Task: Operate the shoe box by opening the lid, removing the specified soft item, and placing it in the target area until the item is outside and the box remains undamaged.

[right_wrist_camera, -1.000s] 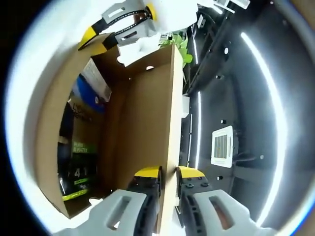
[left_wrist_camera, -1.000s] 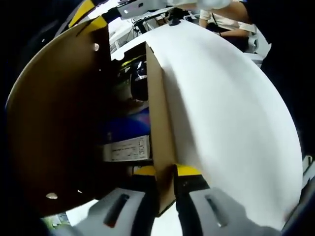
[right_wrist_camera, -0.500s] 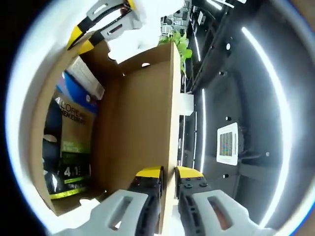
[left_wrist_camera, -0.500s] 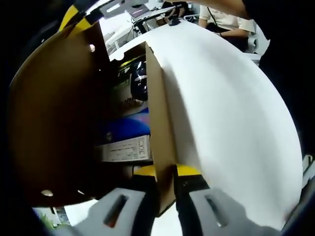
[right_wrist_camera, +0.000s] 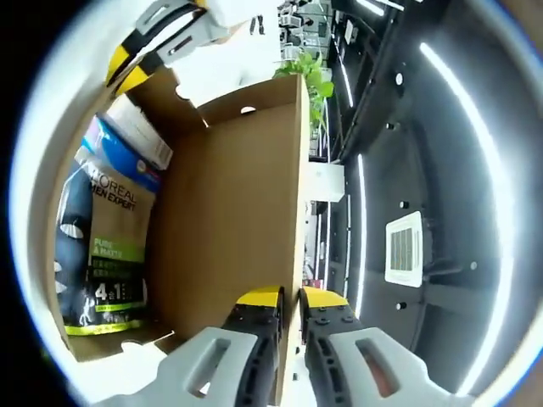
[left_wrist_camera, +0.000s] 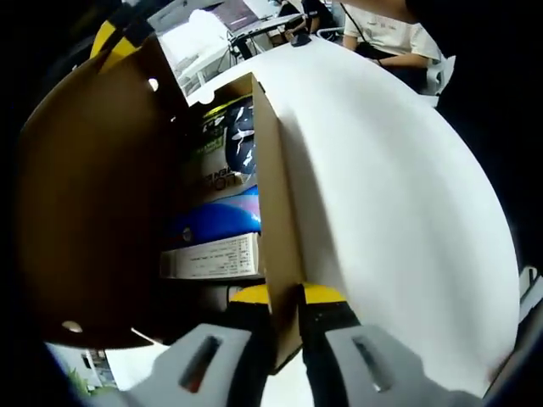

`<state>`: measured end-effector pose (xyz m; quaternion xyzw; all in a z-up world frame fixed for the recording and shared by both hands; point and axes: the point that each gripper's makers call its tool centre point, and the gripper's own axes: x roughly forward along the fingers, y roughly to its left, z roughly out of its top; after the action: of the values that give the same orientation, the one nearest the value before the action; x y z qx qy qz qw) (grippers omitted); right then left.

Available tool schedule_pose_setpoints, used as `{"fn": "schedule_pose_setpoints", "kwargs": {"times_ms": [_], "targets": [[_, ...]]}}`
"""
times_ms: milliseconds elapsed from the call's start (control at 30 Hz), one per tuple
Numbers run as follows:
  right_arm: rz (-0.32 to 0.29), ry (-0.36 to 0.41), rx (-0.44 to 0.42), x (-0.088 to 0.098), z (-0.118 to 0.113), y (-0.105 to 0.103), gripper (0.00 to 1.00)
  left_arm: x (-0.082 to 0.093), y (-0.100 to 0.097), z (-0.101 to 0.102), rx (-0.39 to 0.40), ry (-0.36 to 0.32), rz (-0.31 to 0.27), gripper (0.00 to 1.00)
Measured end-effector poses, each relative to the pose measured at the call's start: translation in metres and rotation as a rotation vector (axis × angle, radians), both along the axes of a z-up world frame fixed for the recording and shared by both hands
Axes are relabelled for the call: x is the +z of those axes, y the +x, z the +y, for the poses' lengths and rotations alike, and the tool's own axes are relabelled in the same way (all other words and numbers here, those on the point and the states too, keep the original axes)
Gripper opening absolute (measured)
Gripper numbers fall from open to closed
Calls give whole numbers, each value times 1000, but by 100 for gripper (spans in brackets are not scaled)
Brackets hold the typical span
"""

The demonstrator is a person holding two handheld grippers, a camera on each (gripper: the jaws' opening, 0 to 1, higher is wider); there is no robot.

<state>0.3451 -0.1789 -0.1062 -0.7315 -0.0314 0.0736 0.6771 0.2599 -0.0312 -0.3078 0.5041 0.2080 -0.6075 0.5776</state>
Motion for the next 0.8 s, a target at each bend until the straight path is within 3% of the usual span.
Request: {"fn": "schedule_pose_setpoints", "kwargs": {"times_ms": [300,500,800], "targets": [[109,-14,-20,1,0,5,7,0,1,0,10,11,9,9],[216,27,-26,5,-2,21,7,0,3,0,15,8,16,8],[326,25,-38,5,-7,45,6,-1,6,1,25,2,21,8]]}}
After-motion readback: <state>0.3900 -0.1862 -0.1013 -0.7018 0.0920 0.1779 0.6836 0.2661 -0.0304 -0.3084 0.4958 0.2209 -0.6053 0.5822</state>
